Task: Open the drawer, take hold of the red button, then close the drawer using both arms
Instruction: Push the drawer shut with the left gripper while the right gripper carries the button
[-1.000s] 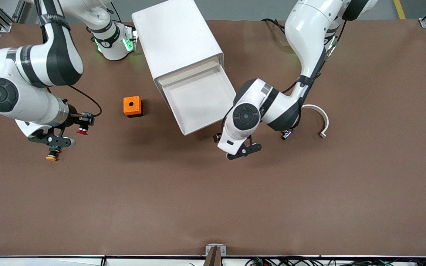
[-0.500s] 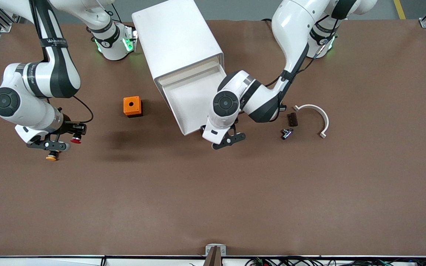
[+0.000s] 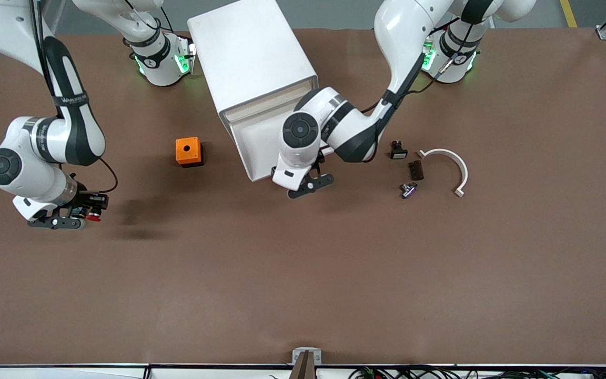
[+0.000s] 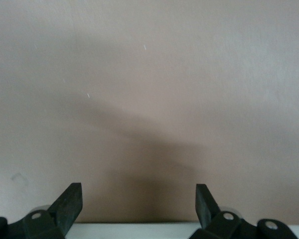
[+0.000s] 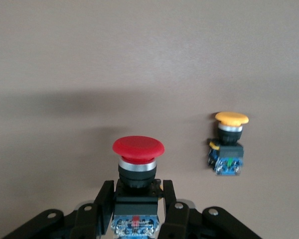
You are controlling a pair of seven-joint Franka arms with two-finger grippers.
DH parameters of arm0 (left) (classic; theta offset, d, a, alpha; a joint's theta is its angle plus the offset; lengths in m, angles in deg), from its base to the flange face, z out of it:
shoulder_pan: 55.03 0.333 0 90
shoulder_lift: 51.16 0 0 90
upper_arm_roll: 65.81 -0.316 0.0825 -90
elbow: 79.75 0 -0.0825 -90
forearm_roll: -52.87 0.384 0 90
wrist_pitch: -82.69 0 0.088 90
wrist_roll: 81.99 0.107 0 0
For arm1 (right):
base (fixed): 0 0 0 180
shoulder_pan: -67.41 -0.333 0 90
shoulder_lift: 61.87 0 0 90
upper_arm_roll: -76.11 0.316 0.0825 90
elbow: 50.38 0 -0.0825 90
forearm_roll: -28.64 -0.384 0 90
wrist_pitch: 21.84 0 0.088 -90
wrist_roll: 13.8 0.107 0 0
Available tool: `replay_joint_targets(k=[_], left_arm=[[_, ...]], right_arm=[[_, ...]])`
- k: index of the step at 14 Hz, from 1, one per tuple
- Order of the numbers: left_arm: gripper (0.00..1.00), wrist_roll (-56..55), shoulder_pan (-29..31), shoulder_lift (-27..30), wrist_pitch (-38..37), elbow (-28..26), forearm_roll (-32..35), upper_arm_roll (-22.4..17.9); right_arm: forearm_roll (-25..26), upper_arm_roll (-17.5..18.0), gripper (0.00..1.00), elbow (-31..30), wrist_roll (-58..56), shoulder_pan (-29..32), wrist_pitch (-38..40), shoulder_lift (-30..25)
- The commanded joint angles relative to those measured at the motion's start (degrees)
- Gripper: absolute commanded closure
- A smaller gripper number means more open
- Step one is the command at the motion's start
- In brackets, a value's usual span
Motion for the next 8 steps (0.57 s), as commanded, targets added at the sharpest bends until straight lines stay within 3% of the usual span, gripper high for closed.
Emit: replay_joint_targets(k=[1,8], left_arm=[[0.0,-2.36,-1.85,0.55,0.4,-0.28,-1.74,0.95],[0.0,-5.35,-4.67,0.46,0.58,-0.28,-1.92,3.24]], right_arm=[[0.82,0.99,0.91,1.95,-2.22,1.63,-0.3,2.65],[0.29,1.17,0.91,2.22,-3.54,1.98,-5.05,6.97]])
